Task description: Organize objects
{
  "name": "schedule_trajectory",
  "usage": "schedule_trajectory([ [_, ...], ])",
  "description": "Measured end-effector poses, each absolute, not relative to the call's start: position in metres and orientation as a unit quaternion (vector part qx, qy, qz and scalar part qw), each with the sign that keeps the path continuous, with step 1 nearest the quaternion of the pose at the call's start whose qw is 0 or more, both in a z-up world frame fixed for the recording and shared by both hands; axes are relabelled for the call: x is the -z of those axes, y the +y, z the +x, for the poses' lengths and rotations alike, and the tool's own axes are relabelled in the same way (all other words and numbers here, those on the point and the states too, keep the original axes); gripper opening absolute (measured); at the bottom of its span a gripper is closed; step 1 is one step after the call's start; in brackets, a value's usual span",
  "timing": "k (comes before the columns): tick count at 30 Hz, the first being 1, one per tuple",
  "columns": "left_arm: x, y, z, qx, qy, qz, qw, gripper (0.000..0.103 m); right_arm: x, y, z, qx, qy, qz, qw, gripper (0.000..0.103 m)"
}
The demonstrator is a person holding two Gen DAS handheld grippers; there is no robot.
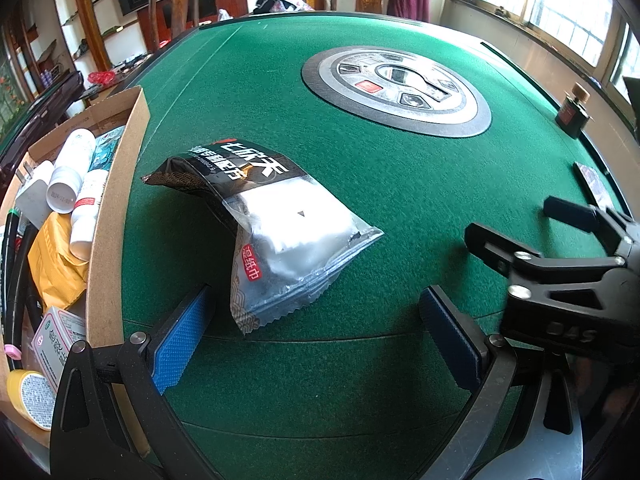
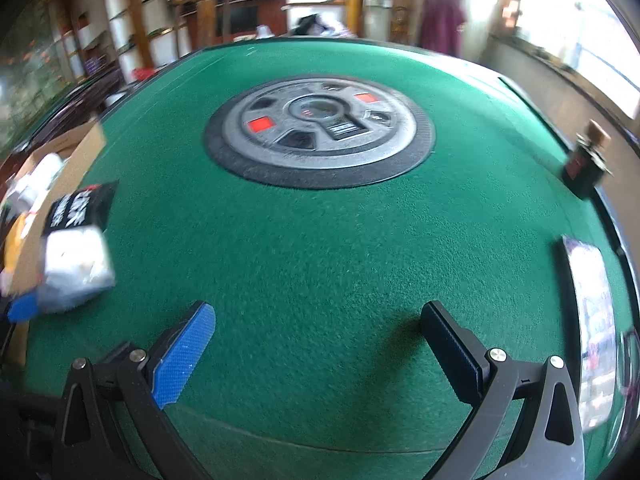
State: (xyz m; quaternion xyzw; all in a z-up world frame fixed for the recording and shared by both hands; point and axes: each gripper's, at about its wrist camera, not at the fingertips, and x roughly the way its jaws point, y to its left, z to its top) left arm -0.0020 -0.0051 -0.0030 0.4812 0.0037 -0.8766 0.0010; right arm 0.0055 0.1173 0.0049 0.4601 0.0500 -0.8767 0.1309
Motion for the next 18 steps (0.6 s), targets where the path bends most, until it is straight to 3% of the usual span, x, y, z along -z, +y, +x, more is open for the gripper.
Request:
schedule_trajectory([
  [4, 0.003, -0.005, -0.002, 0.877, 0.003, 0.481, 0.001, 0.103, -0.005, 0.127, 0.008, 0.872, 0.02, 0.458, 0.174, 0.102],
  [18, 0.003, -0.006, -0.002, 0.877, 0.003, 0.481, 0.0, 0.103, -0.01, 0.138, 0.004, 0.872, 0.001, 0.459, 0.169, 0.102],
])
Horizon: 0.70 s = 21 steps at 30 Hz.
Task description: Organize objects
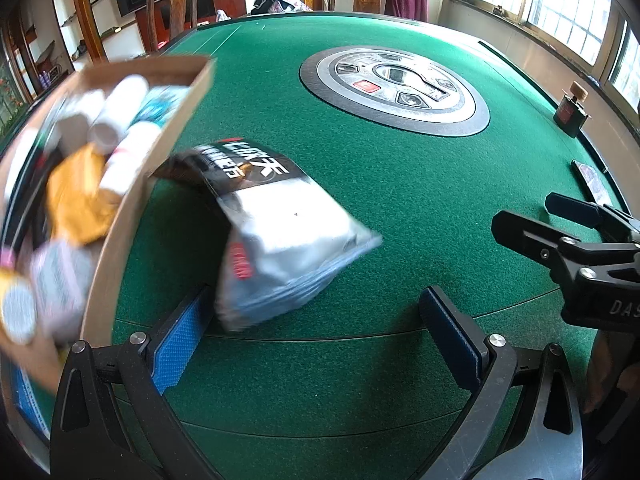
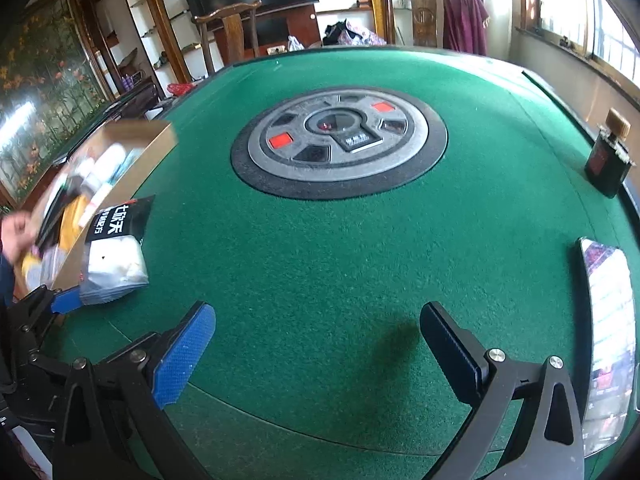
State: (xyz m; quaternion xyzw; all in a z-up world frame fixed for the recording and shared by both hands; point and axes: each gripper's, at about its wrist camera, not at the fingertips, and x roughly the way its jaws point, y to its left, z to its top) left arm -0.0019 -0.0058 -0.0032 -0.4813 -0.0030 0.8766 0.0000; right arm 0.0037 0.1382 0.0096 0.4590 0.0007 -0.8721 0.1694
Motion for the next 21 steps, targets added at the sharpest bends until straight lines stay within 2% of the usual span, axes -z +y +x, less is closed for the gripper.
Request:
schedule_trajectory([
  [9, 0.003, -0.006, -0.002, -0.877, -0.003, -0.481, 0.0, 0.103, -0.012, 0.156, -0.005, 0.891, 0.019, 0.444, 0.095, 0.102],
  [21, 0.004, -0.007, -0.001, -0.877, -0.003, -0.481, 0.001, 0.103, -0.013, 0.17, -0.009, 0.892, 0.006, 0.447, 0.067, 0.102],
])
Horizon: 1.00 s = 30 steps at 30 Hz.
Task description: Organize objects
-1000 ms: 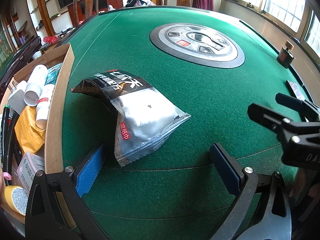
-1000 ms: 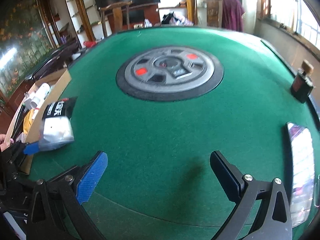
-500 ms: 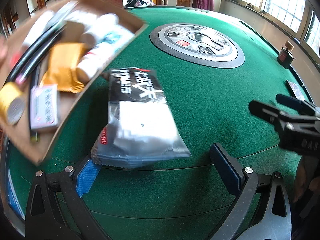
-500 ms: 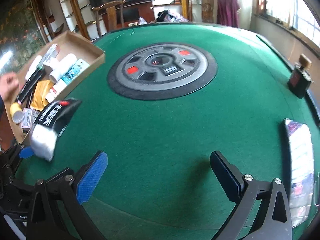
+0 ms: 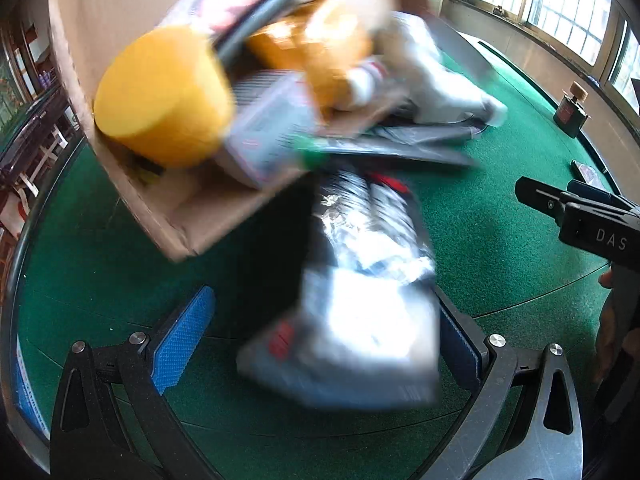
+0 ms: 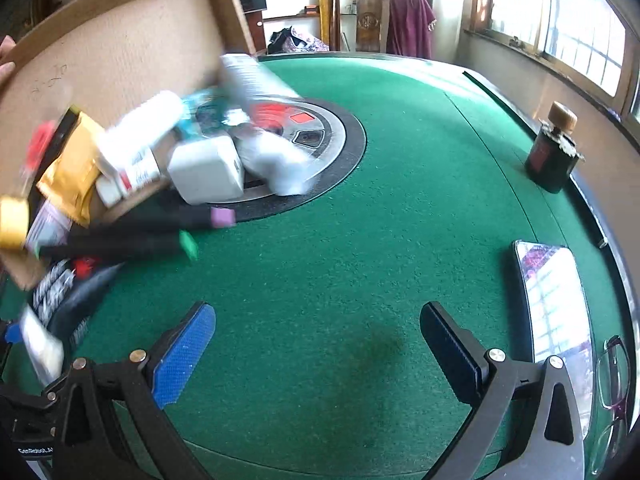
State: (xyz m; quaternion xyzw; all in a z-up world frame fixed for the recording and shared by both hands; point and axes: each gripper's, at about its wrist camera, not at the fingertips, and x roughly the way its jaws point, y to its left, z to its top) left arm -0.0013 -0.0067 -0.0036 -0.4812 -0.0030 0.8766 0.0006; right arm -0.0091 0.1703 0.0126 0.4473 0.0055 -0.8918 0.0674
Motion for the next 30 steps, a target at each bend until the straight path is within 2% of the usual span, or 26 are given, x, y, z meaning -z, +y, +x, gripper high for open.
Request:
schedule_trajectory([
  [30, 0.0011, -0.0087, 0.0019, -0.876, -0.003, -0.482, 0.003, 0.103, -0.0101, 0.1714, -0.0063, 0.883, -0.019, 0.461, 0.088, 0.102],
])
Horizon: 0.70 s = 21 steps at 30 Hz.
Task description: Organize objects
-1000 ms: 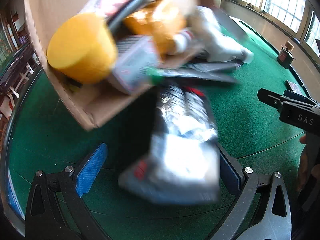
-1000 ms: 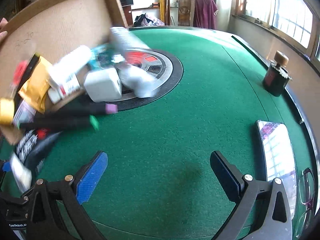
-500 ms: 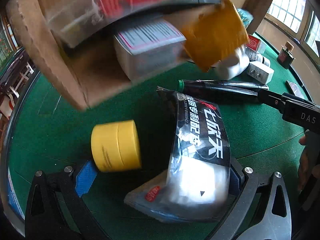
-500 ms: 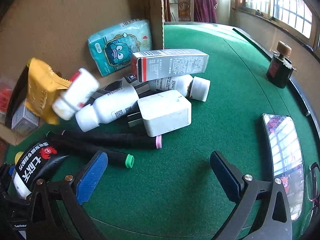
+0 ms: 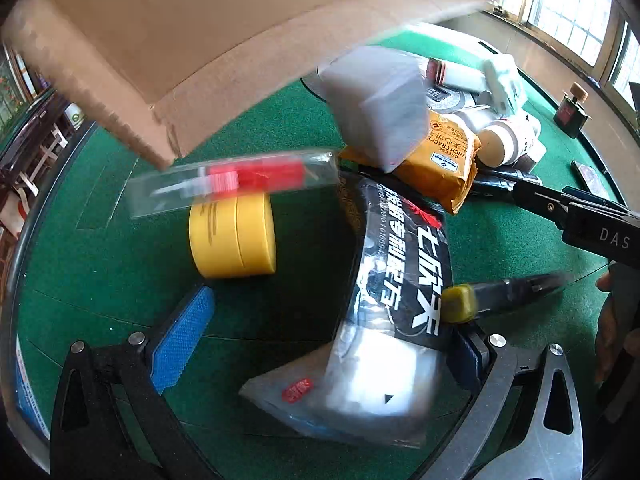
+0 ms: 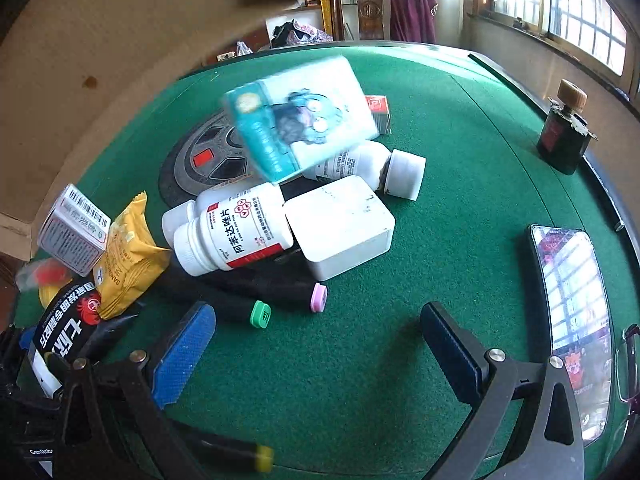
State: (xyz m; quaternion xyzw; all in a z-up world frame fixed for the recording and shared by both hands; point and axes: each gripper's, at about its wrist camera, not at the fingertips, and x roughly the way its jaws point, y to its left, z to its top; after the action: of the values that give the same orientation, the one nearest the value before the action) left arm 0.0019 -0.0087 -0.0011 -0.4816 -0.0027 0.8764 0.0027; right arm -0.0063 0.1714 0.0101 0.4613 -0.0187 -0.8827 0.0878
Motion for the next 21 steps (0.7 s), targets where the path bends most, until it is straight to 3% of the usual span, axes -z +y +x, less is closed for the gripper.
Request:
schedule_trajectory([
  [21, 0.0012, -0.0089, 0.0021, -0.876, -0.003, -0.482, 0.003, 0.103, -0.0087, 0.1696, -0.0051, 0.881, -0.004, 0.464, 0.091, 0.103],
])
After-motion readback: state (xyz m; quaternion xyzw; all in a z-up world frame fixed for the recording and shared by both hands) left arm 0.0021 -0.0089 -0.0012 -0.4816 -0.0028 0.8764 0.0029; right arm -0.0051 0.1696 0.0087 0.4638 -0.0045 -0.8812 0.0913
